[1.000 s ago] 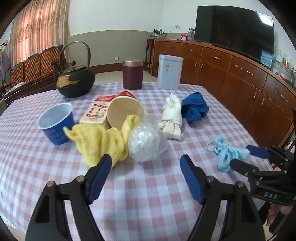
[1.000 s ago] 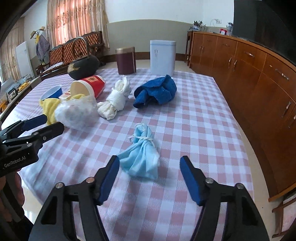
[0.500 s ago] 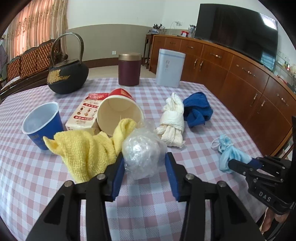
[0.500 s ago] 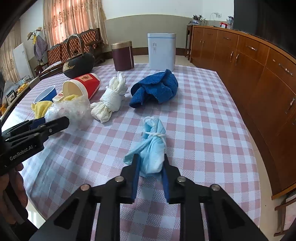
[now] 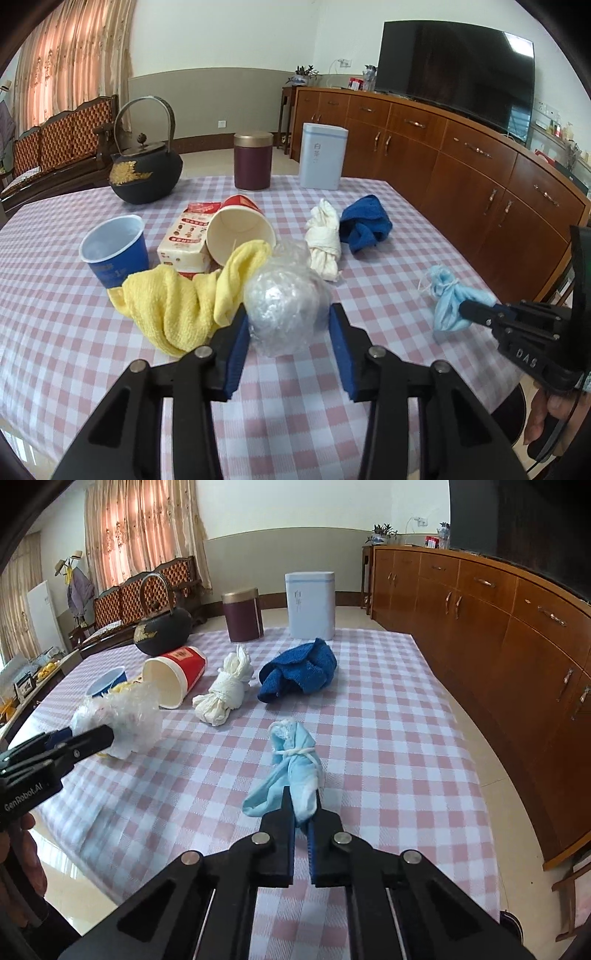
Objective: Collect trash
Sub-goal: 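Carry the plastic wrap and blue mask with both grippers over the black bucket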
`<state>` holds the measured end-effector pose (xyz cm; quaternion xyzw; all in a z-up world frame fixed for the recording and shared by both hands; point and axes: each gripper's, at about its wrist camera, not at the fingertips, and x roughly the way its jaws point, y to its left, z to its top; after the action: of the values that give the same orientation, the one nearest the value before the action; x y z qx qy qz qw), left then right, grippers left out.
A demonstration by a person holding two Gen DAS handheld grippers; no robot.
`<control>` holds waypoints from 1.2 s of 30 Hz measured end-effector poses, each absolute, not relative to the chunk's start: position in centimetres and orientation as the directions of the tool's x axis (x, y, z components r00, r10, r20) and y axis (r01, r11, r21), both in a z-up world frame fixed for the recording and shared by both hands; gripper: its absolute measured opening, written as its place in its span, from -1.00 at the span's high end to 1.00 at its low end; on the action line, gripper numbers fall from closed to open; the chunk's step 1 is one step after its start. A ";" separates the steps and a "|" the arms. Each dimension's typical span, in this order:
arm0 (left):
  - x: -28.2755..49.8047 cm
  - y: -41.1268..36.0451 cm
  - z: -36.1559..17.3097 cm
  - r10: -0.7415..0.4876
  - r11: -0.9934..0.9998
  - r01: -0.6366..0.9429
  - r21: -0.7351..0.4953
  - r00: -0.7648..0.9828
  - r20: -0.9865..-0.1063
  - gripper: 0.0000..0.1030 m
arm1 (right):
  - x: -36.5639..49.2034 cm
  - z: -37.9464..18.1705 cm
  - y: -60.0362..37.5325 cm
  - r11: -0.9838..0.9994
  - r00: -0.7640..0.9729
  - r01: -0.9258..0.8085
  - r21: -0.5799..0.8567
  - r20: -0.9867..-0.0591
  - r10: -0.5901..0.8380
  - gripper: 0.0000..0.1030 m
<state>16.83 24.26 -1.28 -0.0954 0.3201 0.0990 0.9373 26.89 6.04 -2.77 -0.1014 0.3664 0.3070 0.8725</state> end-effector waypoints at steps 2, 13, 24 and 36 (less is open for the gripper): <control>16.6 24.2 -1.1 0.123 0.963 -0.244 -0.116 0.777 -0.617 0.17 | 26.5 -2.3 5.6 0.794 0.551 -0.606 0.050 -0.694 0.464 0.90; 15.1 22.3 0.1 0.122 0.978 -0.199 -0.069 0.802 -0.585 0.18 | 24.2 -0.4 2.6 0.812 0.578 -0.580 0.063 -0.670 0.465 0.90; 15.3 20.2 -1.3 0.081 0.983 -0.163 -0.079 0.787 -0.612 0.19 | 23.8 -0.9 1.4 0.821 0.577 -0.568 0.061 -0.682 0.450 0.90; 14.4 14.7 -0.5 -0.005 0.996 -0.052 -0.079 0.805 -0.593 0.22 | 20.8 0.1 -4.4 0.871 0.638 -0.488 0.064 -0.655 0.405 0.90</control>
<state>14.42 14.68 -0.54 -0.0458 0.3121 0.0123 0.9489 20.77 -4.43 0.14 -0.0597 0.3466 0.2472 0.9029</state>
